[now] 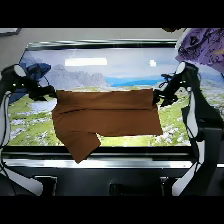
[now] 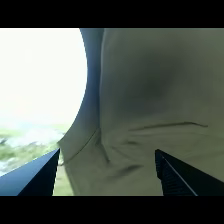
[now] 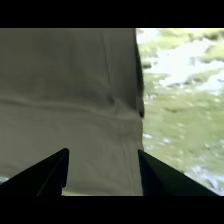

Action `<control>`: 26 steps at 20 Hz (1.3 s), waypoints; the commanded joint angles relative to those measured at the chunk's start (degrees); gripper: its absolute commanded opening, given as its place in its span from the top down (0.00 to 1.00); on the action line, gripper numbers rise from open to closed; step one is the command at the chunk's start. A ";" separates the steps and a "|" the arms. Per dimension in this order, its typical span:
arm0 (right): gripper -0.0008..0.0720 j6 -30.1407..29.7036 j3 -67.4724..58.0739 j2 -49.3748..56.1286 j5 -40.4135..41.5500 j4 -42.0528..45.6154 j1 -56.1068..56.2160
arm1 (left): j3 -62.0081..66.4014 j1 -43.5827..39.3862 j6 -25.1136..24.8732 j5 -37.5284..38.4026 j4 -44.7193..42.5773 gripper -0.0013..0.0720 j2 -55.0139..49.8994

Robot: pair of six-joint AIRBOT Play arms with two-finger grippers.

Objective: Fold the clothes and pants, and hang the long-sleeved shirts on hangers.

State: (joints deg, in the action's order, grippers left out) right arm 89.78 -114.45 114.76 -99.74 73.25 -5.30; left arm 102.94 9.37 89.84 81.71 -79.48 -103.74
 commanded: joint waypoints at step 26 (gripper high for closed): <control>0.33 -9.20 46.69 -34.05 11.17 -16.26 -18.32 | -79.69 1.05 -4.61 -22.88 32.22 0.06 42.99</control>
State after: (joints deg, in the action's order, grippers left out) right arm 80.55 -67.83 81.08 -88.68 56.95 -23.59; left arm 23.55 12.69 85.45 60.99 -48.66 -58.35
